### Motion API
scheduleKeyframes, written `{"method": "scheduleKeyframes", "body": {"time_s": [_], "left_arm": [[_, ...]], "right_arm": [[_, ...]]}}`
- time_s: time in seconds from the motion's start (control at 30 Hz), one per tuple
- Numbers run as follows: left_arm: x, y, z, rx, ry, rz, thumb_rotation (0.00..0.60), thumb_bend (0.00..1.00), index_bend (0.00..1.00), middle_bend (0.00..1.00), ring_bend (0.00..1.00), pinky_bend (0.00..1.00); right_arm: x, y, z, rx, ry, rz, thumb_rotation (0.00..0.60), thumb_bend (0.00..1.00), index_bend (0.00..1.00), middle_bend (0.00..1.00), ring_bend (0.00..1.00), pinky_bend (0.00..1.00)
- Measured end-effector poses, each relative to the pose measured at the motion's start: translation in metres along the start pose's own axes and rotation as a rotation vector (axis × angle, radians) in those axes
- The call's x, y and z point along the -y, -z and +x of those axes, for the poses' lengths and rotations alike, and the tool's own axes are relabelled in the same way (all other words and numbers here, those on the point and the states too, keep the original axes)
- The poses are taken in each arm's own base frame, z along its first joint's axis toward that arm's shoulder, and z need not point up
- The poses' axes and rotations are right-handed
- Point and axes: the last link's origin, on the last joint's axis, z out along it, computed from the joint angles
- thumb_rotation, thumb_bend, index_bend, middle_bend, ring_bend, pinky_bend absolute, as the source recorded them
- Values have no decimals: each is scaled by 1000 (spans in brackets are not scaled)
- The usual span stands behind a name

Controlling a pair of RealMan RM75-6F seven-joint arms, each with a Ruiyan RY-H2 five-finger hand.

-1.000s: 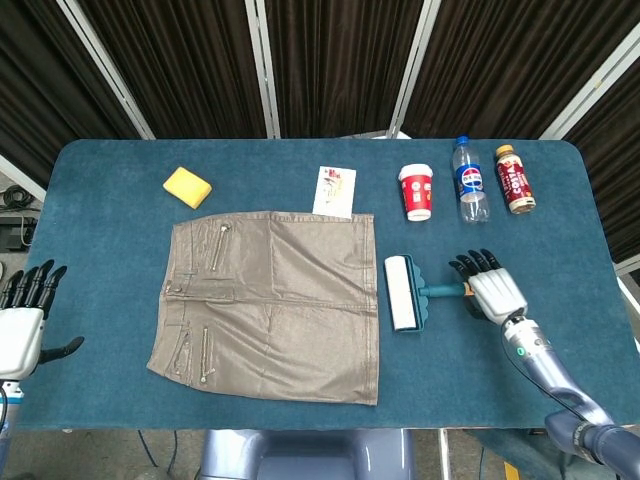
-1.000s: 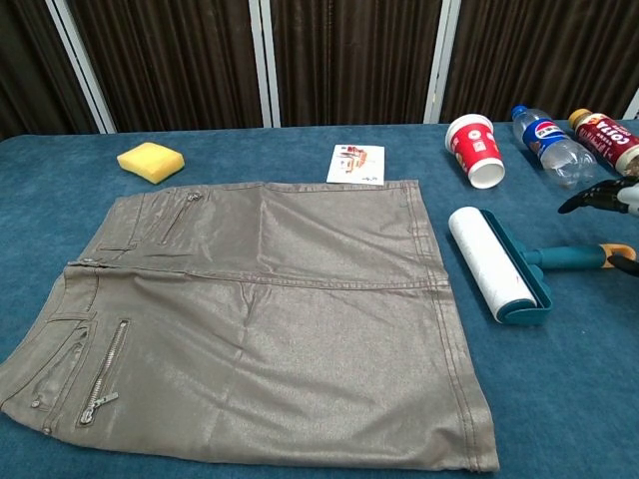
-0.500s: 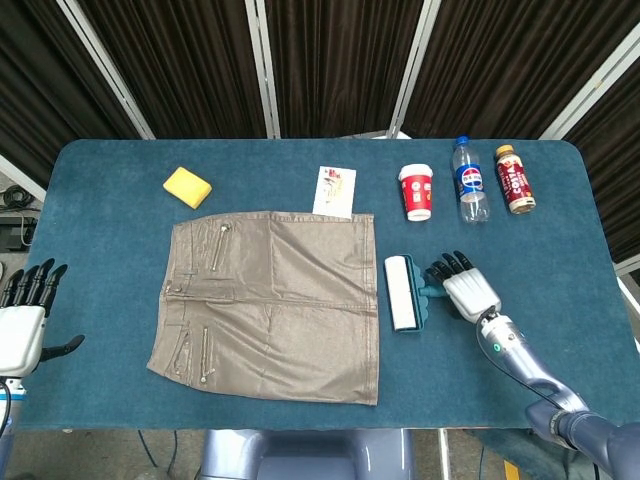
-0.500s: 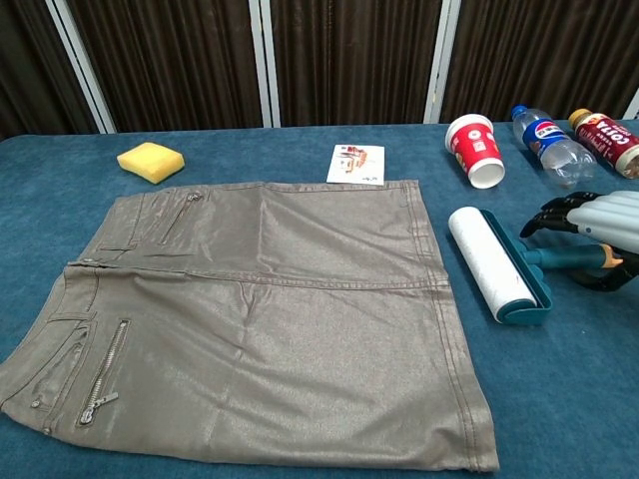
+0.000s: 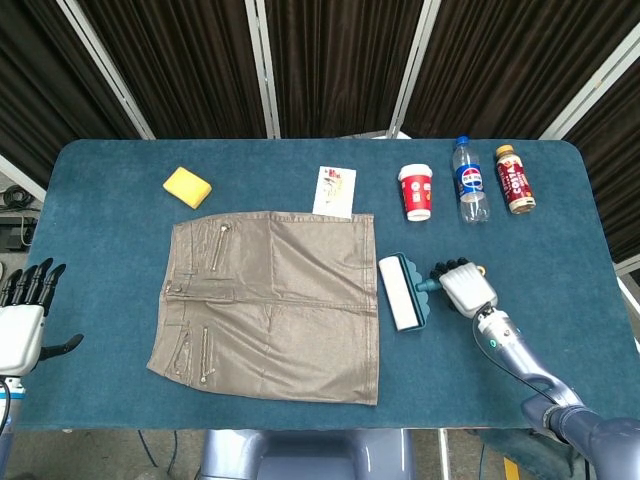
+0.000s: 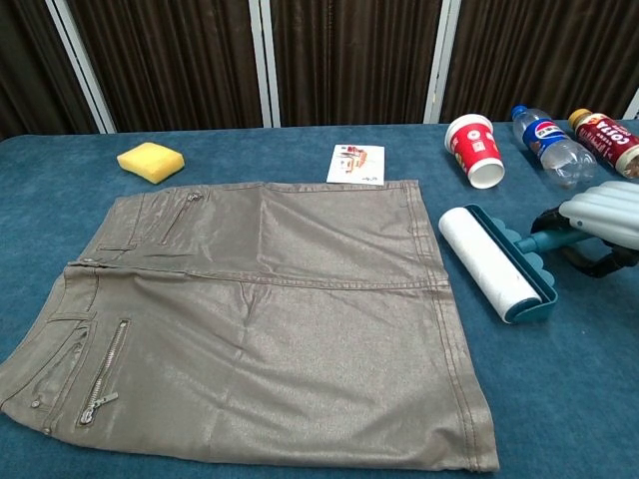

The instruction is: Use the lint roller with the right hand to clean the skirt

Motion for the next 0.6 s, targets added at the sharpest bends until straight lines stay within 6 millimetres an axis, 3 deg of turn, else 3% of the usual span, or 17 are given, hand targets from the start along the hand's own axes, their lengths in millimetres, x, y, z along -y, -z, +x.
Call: {"method": "scheduleKeyframes", "body": {"time_s": [0.3,0.6], "left_arm": [[-1,1,2,0,15,-9,600,0,0,0,0,0],[-3,3,7,-6,40,-29,600,0,0,0,0,0]], "right_arm": [[1,3,22,-86,-14,44,600,842,461,484,337,386],[39,-4,63,-177,33,160,600,866,461,484,339,385]]}}
